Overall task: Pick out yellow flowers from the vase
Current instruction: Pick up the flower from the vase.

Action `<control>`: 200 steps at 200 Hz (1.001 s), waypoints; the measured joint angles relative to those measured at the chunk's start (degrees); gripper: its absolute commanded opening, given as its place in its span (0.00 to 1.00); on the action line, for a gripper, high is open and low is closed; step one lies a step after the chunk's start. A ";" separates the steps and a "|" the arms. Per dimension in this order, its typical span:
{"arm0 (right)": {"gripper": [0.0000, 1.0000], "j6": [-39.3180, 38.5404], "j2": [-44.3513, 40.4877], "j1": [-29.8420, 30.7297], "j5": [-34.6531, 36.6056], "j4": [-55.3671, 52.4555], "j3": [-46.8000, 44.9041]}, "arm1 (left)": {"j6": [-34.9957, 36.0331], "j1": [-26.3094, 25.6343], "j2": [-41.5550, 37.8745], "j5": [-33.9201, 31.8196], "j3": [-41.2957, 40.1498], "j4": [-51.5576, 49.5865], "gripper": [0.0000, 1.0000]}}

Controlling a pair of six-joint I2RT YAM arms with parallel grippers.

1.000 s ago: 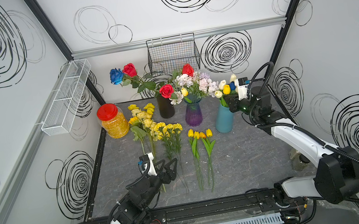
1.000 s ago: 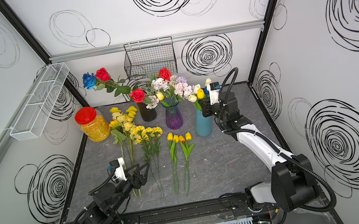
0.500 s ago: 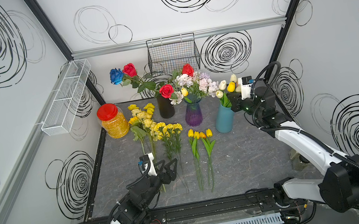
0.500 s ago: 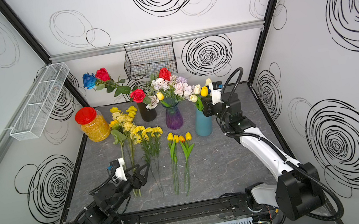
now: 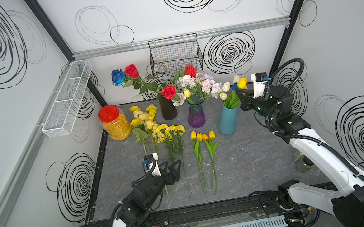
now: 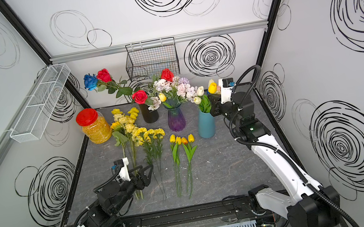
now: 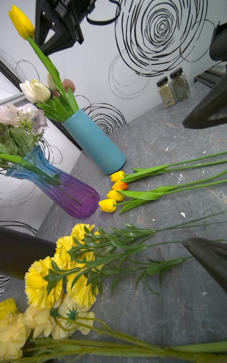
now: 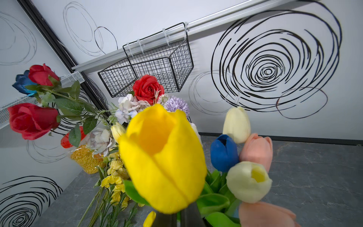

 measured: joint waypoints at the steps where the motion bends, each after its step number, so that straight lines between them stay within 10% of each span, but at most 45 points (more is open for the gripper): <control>1: 0.08 0.00 -0.07 0.00 0.00 -0.07 0.04 | 0.04 -0.04 0.11 0.00 0.09 0.09 0.88; 200: 0.03 1.64 -15.98 0.11 -3.39 -17.25 12.74 | 30.84 -24.57 31.21 -9.38 31.26 6.51 0.82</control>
